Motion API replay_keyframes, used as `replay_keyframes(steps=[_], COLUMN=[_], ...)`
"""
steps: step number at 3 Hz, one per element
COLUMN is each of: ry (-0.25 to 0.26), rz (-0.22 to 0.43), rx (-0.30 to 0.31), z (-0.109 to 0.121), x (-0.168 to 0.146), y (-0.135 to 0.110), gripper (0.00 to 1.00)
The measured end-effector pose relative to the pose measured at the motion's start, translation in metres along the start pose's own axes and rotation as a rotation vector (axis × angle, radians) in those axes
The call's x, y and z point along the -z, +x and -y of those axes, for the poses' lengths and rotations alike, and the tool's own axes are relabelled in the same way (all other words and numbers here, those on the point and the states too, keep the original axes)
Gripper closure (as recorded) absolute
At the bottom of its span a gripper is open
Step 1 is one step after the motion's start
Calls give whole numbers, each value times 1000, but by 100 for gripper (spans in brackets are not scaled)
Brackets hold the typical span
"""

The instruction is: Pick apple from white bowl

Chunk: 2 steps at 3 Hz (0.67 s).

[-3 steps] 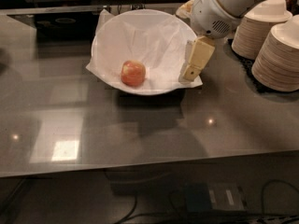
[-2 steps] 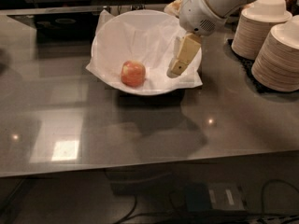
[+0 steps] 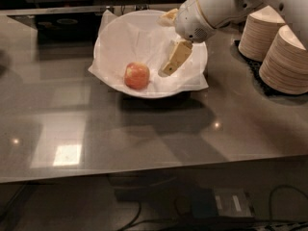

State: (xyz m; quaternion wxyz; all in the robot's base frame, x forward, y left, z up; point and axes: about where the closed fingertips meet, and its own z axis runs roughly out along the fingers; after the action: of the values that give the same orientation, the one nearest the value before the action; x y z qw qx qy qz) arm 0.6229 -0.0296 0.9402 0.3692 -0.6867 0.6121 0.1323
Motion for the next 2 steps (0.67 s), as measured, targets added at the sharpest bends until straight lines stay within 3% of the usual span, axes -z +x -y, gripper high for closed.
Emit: replay_keyframes(steps=[2], ry=[-86], rz=[55], rx=[0], z=[4], x=[-38], y=[-3], gripper=[9])
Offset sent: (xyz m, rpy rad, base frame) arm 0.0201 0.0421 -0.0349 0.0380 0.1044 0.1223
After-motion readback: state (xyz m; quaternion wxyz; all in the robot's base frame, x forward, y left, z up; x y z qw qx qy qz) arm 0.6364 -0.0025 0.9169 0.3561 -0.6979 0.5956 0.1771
